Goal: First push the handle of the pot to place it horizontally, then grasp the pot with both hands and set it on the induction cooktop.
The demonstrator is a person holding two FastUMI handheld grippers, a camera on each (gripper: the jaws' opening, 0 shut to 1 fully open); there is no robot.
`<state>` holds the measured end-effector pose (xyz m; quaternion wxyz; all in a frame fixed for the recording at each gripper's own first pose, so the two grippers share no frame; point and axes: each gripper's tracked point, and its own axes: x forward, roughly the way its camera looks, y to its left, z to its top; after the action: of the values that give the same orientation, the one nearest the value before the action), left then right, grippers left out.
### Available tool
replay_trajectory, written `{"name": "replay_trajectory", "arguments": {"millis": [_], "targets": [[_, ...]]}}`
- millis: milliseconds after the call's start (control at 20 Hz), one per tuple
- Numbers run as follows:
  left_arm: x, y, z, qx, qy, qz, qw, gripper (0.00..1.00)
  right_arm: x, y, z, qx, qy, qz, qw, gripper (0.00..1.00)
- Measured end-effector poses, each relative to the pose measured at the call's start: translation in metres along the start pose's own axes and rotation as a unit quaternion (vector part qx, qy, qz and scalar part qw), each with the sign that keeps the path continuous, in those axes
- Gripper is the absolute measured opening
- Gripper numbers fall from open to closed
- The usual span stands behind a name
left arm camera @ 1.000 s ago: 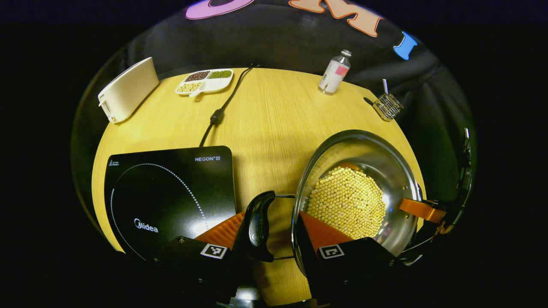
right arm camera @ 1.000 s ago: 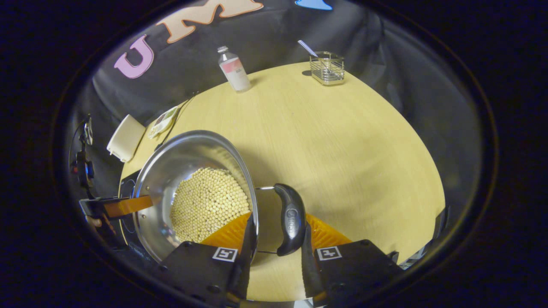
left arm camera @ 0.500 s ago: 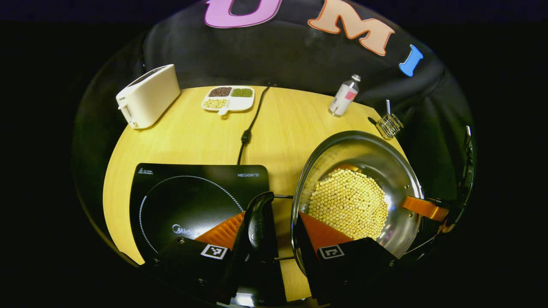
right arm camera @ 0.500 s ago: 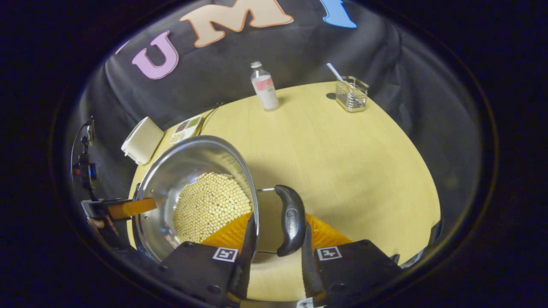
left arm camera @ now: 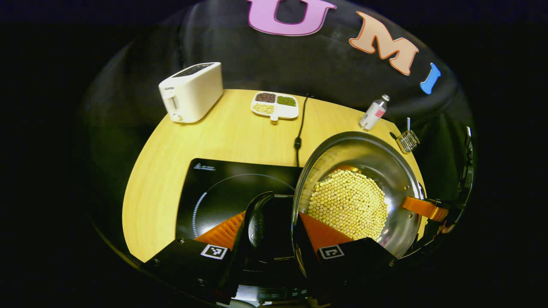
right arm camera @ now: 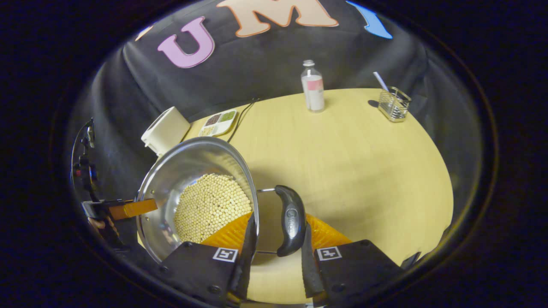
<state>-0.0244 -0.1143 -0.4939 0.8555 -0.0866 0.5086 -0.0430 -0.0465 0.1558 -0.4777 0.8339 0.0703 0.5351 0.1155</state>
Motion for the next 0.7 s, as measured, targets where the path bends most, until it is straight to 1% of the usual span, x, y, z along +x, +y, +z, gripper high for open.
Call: {"name": "replay_trajectory", "arguments": {"millis": [100,250,550,700], "targets": [[0.0,0.0,-0.005,-0.01,0.001,0.007,1.0,0.63,0.013,0.013,-0.005,-0.006,0.005,0.007,1.0,0.47],[-0.004,0.003,-0.005,-0.019,0.001,0.016,1.0,0.63,0.016,0.046,-0.012,-0.016,0.01,0.014,1.0,0.47],[-0.003,-0.001,-0.01,-0.021,0.002,0.026,0.999,0.63,0.028,0.086,-0.023,-0.019,0.019,0.021,0.999,0.47],[-0.005,0.005,-0.008,-0.024,0.004,0.03,0.999,0.63,0.032,0.102,-0.029,-0.018,0.023,0.026,0.999,0.47]]}}
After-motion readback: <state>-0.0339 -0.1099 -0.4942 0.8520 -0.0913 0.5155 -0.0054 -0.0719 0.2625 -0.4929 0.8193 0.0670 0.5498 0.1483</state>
